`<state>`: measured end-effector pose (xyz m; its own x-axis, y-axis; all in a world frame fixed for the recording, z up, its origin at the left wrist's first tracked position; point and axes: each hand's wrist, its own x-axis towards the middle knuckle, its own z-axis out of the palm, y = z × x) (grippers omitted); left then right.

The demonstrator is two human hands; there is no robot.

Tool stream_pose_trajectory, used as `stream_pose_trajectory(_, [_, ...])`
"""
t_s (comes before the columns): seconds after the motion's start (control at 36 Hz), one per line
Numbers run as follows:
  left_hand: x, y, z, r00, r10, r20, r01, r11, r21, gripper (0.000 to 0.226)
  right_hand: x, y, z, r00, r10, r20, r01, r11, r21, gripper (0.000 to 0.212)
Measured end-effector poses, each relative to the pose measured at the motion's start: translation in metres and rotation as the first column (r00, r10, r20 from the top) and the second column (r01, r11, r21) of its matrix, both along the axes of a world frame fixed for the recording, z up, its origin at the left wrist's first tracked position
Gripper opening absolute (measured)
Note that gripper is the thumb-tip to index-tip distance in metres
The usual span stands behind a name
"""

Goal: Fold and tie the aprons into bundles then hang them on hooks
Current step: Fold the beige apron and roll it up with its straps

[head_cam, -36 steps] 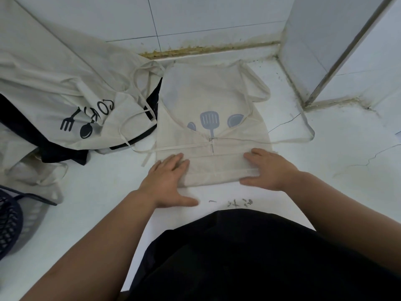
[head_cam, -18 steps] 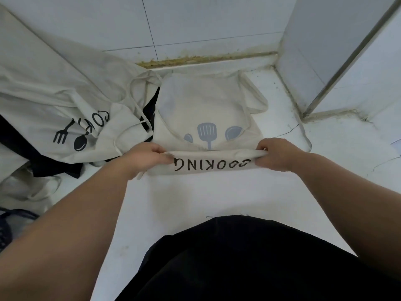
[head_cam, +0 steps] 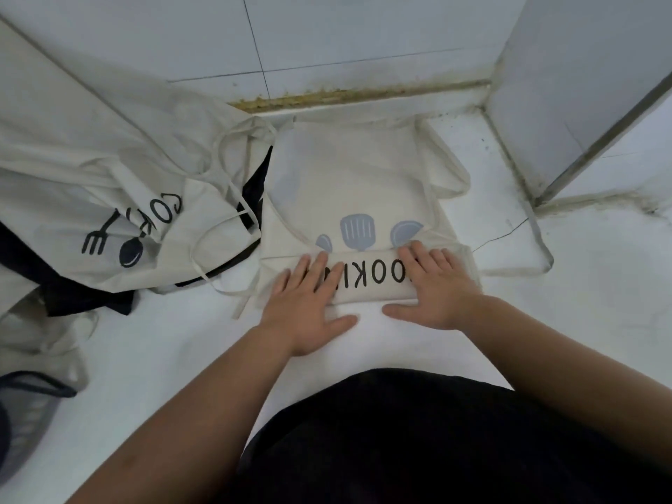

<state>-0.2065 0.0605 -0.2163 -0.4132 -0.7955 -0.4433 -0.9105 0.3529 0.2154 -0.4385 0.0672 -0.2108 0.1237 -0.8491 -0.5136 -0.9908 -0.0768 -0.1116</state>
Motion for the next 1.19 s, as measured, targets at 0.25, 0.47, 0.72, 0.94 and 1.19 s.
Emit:
stream_pose_trajectory(0.25, [0.003,0.008,0.008,1.000,-0.015,0.021,0.014,1.000,0.018,0.091,-0.012,0.024,0.001,1.000,-0.007,-0.020,0.007,1.000,-0.014,0.095])
stream_pose_trajectory(0.47, [0.004,0.052,0.014,1.000,-0.020,-0.004,0.020,1.000,-0.024,0.098,-0.013,0.072,0.008,0.999,-0.040,0.000,0.040,0.994,-0.099,0.080])
stream_pose_trajectory(0.72, [0.001,0.093,0.019,0.993,0.065,-0.095,-0.070,0.996,-0.054,0.097,-0.011,0.110,0.022,0.971,-0.183,0.154,0.208,0.965,-0.161,0.048])
stream_pose_trajectory(0.94, [-0.009,0.105,0.018,0.980,0.136,-0.146,-0.160,0.972,-0.170,0.058,-0.023,0.096,0.025,0.643,-0.585,0.493,0.713,0.693,-0.107,0.027])
stream_pose_trajectory(1.19, [-0.027,0.082,0.005,0.997,0.079,0.019,-0.079,0.997,-0.017,0.069,-0.031,0.057,0.012,0.668,-0.679,0.304,0.710,0.704,0.011,0.027])
